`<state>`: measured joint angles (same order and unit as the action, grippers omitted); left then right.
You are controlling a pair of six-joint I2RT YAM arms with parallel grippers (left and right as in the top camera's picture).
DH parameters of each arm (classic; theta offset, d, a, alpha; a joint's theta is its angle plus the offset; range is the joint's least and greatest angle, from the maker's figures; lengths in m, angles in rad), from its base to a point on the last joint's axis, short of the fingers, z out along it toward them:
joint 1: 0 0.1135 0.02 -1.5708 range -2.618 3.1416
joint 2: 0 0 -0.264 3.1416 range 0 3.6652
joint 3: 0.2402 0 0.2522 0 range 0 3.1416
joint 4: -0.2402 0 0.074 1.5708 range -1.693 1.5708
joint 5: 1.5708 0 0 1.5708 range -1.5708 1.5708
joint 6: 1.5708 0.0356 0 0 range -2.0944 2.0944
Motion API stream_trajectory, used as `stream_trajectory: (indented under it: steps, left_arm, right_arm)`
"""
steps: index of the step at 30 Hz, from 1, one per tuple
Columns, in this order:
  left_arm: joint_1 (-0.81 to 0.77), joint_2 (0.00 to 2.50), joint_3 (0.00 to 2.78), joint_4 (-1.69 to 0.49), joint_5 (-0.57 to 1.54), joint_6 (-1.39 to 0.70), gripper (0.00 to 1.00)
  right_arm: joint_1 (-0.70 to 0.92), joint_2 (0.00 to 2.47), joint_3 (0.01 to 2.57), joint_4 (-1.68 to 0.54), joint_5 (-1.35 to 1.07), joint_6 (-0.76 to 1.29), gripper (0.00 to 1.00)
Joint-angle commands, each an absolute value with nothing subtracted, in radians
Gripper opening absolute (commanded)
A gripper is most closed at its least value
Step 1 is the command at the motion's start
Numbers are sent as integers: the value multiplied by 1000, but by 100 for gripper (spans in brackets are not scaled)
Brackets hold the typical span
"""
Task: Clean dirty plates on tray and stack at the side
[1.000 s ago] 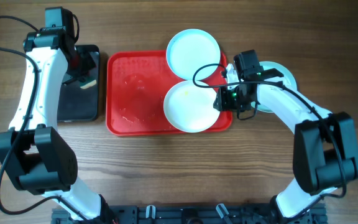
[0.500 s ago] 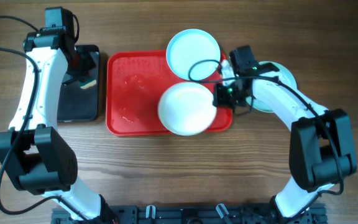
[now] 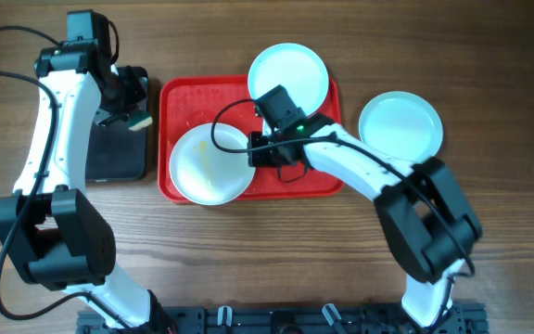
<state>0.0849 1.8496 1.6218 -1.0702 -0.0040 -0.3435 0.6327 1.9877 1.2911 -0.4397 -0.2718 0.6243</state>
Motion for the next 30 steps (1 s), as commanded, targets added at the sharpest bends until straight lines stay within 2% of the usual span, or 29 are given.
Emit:
stream_trajectory:
  steps: [1,3,5,6,9,15,22,27,30]
  left_arm:
    - [63,1849,1613,-1062,34,-348,4]
    - [48,1849,1613,-1058,34,-348,4]
    - [32,1849,1613,-1055,34,-349,4]
    - [23,1850,1613,-1053,33,-349,4]
    - [-3,1853,1613,-1052,33,-349,4]
    - [-40,1883,1592,-1031,33,-349,4]
    - [-42,1925,1570,-1003,35,-353,4]
    - [-44,1927,1570,-1002,40,-353,4]
    - [-52,1927,1569,-1003,64,-353,4]
  right_arm:
    - [625,2032,1301,-410,-241,726,4]
    - [625,2033,1301,-406,-244,722,9]
    - [625,2033,1302,-403,-249,691,27]
    - [625,2033,1303,-404,-250,677,31]
    - [611,2033,1303,-405,-264,639,34]
    - [565,2051,1303,-366,-313,598,22]
    - [568,2090,1303,-326,-361,577,15]
    - [568,2090,1303,-320,-347,577,4]
    - [570,2090,1303,-303,-337,585,4]
